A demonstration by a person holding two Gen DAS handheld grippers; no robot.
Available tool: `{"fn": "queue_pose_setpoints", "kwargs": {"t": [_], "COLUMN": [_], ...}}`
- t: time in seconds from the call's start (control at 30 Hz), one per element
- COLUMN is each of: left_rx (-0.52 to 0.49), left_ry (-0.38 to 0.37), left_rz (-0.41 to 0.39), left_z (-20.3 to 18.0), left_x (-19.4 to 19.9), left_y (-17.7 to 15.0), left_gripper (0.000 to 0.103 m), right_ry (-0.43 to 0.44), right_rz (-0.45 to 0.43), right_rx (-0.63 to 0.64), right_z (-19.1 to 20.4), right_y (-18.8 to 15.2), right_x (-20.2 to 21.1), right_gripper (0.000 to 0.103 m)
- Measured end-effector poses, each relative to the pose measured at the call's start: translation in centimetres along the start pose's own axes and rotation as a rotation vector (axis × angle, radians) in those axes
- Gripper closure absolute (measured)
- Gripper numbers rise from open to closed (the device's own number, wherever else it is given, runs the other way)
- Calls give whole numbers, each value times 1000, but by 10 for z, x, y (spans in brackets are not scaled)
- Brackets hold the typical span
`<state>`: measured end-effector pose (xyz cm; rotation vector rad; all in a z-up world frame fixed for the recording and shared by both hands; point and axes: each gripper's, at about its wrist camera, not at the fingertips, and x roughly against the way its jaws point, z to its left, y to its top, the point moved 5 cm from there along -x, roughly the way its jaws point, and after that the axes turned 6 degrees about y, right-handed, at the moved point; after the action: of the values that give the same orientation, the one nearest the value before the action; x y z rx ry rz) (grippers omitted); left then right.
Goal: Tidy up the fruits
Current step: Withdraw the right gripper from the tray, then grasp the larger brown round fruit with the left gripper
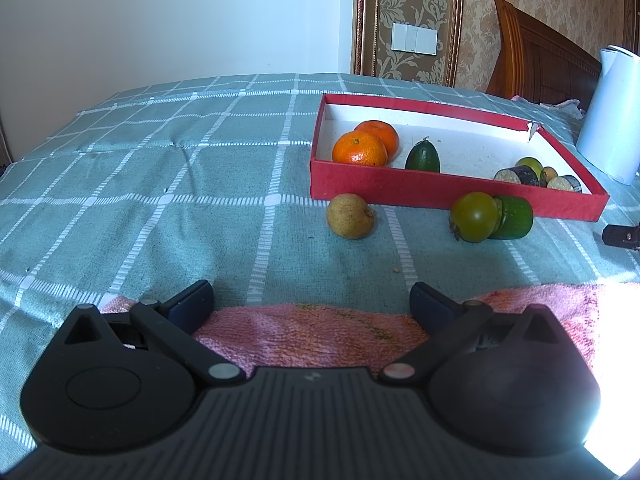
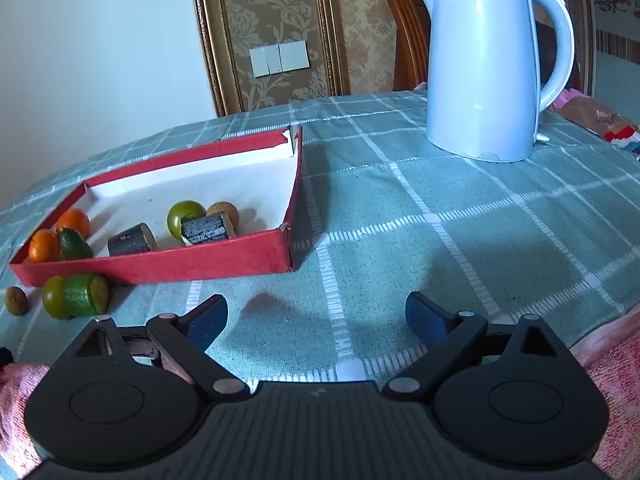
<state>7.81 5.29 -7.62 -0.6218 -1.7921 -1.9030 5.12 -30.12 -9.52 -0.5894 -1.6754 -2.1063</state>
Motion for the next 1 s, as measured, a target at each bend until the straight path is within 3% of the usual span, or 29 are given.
{"fn": "queue_pose_setpoints", "kwargs": {"t": [0.2, 0.33, 0.67, 0.73, 0.8, 1.0], "left_rx": [15, 24, -19, -24, -28, -37], "left_ry": [20, -27, 23, 32, 32, 34], "left_rz": [1, -15, -18, -18, -10, 3], "left_z": [-1, -8, -25, -25, -25, -25], "left_x": [2, 8, -19, -24, -28, -38], "left_y": [5, 20, 40, 41, 41, 38], "left_gripper": [0, 0, 0, 3, 12, 16], "right_ry": [-11, -27, -59, -60, -61, -60], "right_rz": [10, 22, 49, 49, 50, 50], "right_rx": [18, 40, 95, 96, 97, 97], "right_z": [2, 5, 11, 11, 11, 12], "right_y": [-1, -2, -4, -4, -4, -4], "right_x": [-1, -3, -6, -6, -6, -6], "right_gripper": [4, 3, 2, 2, 2, 2]}}
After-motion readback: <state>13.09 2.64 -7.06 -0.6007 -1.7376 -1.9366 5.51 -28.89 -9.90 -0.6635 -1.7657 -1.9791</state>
